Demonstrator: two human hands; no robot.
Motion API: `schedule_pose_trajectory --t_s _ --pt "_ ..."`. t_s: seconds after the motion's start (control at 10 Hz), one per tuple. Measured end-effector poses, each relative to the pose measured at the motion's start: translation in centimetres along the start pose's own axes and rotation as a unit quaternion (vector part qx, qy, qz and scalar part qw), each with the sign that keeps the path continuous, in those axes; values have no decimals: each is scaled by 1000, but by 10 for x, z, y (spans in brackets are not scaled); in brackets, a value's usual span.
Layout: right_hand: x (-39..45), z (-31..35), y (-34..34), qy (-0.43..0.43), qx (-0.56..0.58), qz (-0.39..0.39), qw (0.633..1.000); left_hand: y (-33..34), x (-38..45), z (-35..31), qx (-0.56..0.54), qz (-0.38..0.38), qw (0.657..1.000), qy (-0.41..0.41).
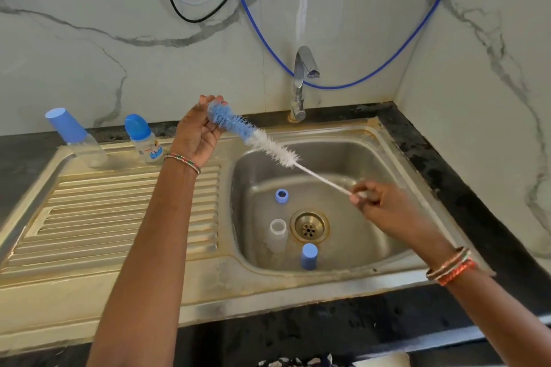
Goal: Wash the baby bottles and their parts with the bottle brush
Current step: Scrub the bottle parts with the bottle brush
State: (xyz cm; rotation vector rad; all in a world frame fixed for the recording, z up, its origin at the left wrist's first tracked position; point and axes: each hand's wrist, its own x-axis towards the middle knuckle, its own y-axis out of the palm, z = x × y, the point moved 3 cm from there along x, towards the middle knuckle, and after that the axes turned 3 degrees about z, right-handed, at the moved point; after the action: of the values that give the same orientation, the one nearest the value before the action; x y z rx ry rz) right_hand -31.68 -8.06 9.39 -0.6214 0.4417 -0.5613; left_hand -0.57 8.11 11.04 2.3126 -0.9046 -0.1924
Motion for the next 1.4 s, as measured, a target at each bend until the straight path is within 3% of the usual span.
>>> schedule_pose_trajectory --t_s 0.1,0.2,0.3,0.4,0.5,0.6,0.7,0.8,0.9,1.0,1.1,1.2,1.3,1.4 --pt "-1 15 -12 -153 -111 -155 970 6 -1 5 -11 -83 995 -48" --pt "-3 20 -17 -242 -151 -207 936 14 -1 3 -52 -134 988 -56" --pt "-6 14 -26 -221 -275 -324 878 20 2 7 -100 -166 978 -80" --pt "-13 14 -31 -212 -313 -399 836 23 3 18 -100 -168 976 -95" --pt "-24 17 -23 -243 -343 -375 826 22 8 23 -51 -152 984 -71" --pt "-19 13 -11 -45 -113 -73 990 19 8 25 -11 -123 990 -63" --pt "-15 7 -3 177 344 250 888 9 1 29 -55 -69 992 -95" --pt "-7 2 -2 144 304 216 917 -5 -5 31 -78 -84 988 -108" --pt "-4 5 -3 -29 17 -11 999 -13 0 31 -21 -150 984 -94" --pt "-19 16 -7 -232 -294 -267 888 -11 -1 37 -16 -184 978 -93" --pt "-18 19 -3 -193 -263 -236 915 -7 -3 36 -34 -156 982 -96" --pt "-5 1 1 112 255 117 953 -6 -2 29 -87 -116 986 -81" --pt "-5 -8 17 175 413 223 865 -6 -4 25 -118 -68 989 -66" --pt "-1 -8 20 30 117 52 991 -6 -2 23 -81 -113 988 -65"
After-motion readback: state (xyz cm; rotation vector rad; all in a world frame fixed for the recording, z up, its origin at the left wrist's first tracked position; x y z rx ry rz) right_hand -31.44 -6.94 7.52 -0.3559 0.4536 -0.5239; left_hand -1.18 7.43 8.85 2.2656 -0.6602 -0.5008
